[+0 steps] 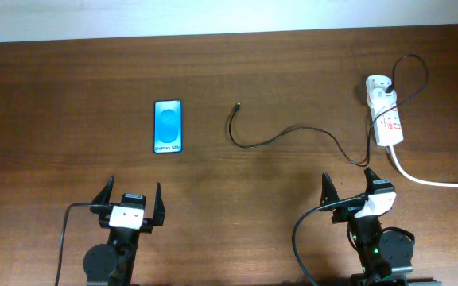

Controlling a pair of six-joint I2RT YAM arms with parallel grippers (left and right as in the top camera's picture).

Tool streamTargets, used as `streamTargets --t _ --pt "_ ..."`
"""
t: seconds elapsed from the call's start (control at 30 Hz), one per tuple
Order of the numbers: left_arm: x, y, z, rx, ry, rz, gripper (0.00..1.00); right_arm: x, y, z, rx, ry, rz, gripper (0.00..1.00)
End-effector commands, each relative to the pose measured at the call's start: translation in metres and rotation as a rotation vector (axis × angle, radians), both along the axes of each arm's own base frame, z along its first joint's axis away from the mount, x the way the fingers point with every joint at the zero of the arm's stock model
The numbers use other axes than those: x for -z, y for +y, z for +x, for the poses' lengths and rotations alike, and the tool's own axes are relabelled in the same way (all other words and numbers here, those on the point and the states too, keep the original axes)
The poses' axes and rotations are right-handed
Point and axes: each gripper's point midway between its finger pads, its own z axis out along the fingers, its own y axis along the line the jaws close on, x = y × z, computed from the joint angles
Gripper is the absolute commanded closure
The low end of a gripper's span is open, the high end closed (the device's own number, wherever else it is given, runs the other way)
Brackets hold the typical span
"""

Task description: Plug charger to phone and switch on socket

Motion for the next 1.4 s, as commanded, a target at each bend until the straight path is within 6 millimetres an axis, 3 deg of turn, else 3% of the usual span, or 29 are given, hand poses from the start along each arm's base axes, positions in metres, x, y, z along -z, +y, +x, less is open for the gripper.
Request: streamTargets --t 0.0,1.37 --pt "0.0014 0.0022 0.0000 -0.010 -0.001 0.013 0.01 0.0025 -0.0005 0.0000 0.000 0.002 0.000 0.02" --pt "0.0014 0.0040 0.0001 -0.021 -0.001 0.014 0.01 0.0025 -0.0005 0.0000 0.000 0.002 0.000 0.02"
